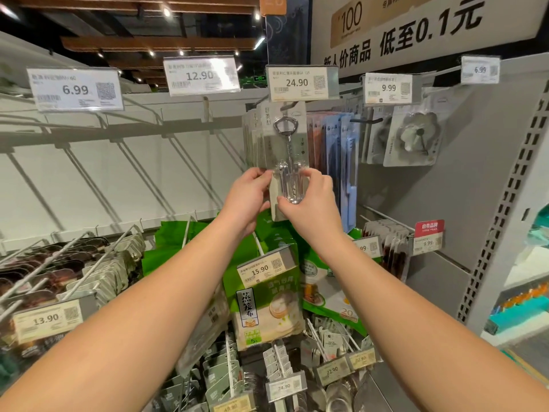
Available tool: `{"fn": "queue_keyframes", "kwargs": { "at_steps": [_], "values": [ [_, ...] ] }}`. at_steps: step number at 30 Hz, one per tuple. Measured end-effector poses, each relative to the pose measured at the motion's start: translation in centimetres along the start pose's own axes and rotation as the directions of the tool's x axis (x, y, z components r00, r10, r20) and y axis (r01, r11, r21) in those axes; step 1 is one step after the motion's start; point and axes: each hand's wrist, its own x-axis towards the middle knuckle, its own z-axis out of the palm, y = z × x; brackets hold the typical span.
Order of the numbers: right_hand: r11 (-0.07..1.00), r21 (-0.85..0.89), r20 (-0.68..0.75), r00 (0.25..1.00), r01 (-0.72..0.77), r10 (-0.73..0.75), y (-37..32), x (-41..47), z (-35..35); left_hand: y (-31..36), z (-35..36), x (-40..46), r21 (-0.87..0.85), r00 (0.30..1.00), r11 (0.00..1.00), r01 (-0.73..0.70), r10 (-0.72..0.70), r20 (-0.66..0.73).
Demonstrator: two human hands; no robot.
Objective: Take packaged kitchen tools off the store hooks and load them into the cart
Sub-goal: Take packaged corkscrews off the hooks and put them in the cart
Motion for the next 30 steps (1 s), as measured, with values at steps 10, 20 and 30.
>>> {"fn": "queue_keyframes", "kwargs": {
  "at_steps": [10,20,30],
  "values": [
    [1.0,0.028,0.003,1.0,-0.004,0.004,0.8,1.3,1.7,-0.6,-0.4,1.5,0.135,0.995,0.991,0.011,0.002,-0.098],
    [0.998,0.064,0.081,0.996,-0.03,0.025,1.6,1.7,0.5,-0.6,-0.5,0.6,0.146,0.987,0.989,-0.008,0.032,-0.16],
    [0.986,-0.014,0.135,0.978,0.166,-0.162,-4.2,-2.7,-0.1,0.6,-11.2,-8.6,0.286,0.934,0.958,0.006,0.096,-0.343]
  ]
}}
